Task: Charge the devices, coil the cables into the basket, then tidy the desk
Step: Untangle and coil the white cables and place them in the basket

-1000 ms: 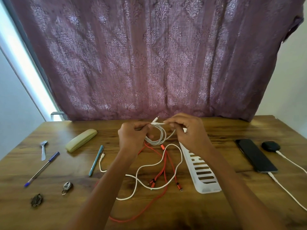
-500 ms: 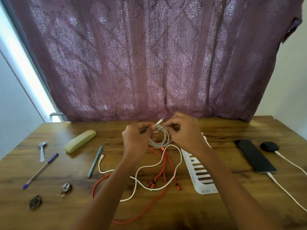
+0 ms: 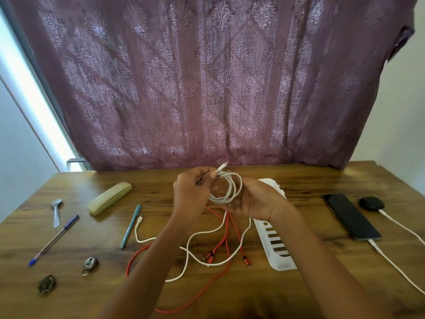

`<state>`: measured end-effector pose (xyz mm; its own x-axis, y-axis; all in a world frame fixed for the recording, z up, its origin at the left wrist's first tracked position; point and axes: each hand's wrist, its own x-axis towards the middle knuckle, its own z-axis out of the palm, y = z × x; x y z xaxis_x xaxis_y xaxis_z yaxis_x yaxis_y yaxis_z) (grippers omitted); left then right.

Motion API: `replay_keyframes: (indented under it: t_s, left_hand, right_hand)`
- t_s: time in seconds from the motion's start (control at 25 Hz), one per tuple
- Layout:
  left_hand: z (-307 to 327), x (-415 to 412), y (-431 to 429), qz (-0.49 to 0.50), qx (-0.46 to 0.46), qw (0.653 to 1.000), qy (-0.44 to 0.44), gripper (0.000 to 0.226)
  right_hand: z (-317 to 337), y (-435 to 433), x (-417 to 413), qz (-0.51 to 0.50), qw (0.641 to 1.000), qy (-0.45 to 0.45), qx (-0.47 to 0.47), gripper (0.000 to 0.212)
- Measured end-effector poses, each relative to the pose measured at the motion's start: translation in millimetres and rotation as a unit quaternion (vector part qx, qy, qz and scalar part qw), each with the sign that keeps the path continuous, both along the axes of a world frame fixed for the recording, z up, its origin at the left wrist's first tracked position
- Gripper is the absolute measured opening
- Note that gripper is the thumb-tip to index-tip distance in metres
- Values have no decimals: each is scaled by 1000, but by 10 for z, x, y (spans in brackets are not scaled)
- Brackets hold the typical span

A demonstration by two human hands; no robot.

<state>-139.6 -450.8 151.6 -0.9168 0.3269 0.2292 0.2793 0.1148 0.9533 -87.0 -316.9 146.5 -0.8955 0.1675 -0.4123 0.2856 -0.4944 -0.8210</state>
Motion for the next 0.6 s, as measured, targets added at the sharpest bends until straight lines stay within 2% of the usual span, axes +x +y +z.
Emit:
replay_keyframes:
  t_s: [0.08,0.2,0.36,0.6]
  left_hand:
    - [3,15,-2,-10,-22,999,28,19]
    - [16,24,-26,-20,-43,998,46,20]
    - [-1,22,-20,-21,-30,998,48,29]
    - [-19,26,11,-18,-21,999,33,15]
  right_hand:
    - [-48,-15,-7,22,998,-3,-54,12]
    - [-109,26,-57,-3,995,7,-104,21]
    - [-102,35,-88,37,996,-12,-80,19]
    - [-119,31,-60,98,993,-28,-65,28]
